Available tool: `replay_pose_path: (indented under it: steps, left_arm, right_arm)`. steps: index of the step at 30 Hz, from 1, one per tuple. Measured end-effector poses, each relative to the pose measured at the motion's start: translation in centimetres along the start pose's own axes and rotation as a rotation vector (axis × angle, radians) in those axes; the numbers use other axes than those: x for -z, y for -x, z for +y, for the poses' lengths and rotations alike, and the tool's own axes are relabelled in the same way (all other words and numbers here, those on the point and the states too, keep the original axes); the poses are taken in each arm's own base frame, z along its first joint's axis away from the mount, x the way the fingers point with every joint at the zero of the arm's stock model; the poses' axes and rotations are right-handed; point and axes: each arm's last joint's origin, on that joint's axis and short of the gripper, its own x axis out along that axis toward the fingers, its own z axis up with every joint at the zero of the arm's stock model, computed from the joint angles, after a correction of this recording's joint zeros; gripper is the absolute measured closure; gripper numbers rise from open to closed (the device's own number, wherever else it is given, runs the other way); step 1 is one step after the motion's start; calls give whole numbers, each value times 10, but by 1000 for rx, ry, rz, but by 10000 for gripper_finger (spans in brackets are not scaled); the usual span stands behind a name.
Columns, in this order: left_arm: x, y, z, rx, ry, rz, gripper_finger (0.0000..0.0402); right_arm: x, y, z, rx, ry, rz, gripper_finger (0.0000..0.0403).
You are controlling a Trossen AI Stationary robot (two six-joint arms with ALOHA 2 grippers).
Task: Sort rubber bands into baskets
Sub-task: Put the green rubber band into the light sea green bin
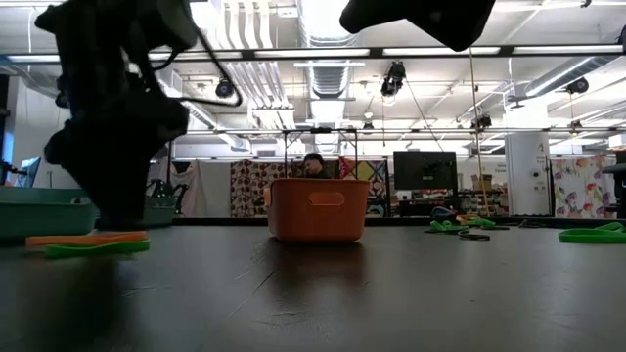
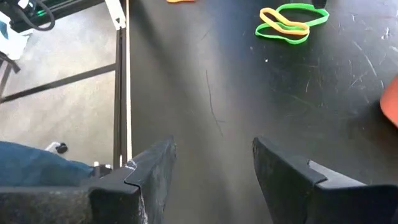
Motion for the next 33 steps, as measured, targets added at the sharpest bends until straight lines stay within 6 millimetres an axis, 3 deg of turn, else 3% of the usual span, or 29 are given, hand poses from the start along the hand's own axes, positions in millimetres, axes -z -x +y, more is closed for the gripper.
replay_pose_path:
  steps: [3,8,17,22,33]
  left_arm:
    - [1,-6,5,-11,18,-24,216]
    - [0,-11,-3,111,18,-73,246]
    - [5,-17,6,51,38,-85,299]
    - [10,-18,-5,57,41,-73,297]
    - [8,-30,-28,-42,-29,-42,248]
  right_arm:
    - [-2,-1,-2,5,12,-1,197]
    - [-7,-4,-9,22,-15,-6,197]
    - [-14,-9,-19,28,-42,2,197]
    - [-18,-11,-23,20,-48,14,197]
    - [-23,-14,-30,-5,-60,41,197]
